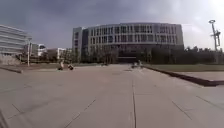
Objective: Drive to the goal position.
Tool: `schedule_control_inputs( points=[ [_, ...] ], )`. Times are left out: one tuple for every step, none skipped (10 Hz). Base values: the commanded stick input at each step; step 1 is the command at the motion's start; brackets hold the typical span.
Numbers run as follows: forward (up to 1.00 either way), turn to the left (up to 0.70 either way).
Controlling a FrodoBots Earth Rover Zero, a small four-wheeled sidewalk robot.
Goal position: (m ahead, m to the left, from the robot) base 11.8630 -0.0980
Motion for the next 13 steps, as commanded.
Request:
schedule_control_inputs(
  points=[
    [1.00, 0.00],
    [1.00, 0.00],
    [1.00, 0.00],
    [1.00, 0.00],
    [1.00, 0.00],
    [1.00, 0.00],
    [1.00, 0.00],
    [1.00, 0.00],
    [1.00, 0.00],
    [1.00, 0.00],
    [1.00, 0.00],
    [1.00, 0.00],
    [1.00, 0.00]
  ],
)
